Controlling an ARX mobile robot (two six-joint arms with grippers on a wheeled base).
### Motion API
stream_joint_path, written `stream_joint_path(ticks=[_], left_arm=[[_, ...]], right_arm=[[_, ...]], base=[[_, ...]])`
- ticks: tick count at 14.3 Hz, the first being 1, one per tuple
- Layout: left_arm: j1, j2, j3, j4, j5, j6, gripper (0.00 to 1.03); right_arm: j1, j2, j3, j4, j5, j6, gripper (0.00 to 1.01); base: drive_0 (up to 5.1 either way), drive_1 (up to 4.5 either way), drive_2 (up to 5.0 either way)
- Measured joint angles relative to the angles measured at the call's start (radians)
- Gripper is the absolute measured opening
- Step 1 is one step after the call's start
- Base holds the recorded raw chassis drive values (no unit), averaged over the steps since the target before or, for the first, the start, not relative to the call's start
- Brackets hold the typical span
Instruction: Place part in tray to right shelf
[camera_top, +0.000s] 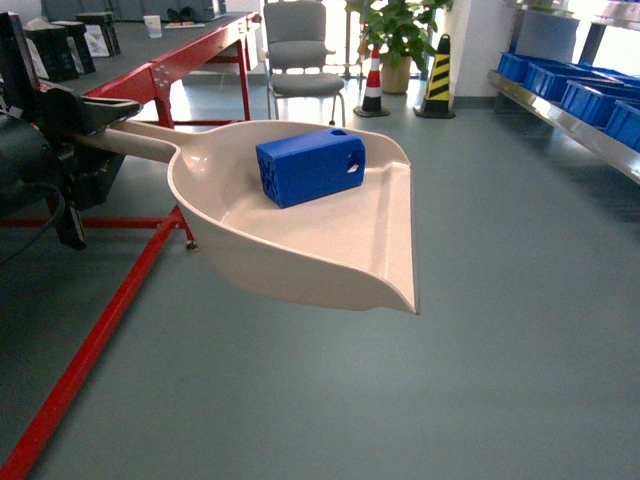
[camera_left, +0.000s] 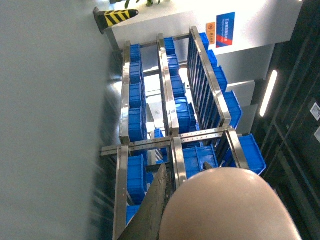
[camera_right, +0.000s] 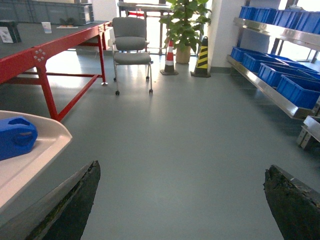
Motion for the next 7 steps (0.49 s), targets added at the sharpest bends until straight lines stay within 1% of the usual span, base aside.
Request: stream_joint_path(ticks=[7], left_arm=[[-0.002, 0.000, 0.000, -0.006, -0.001, 0.002, 0.14]], right_arm=[[0.000, 0.000, 0.000, -0.007, 0.000, 0.000, 0.98]], base=[[0.0, 4.03, -4.0]])
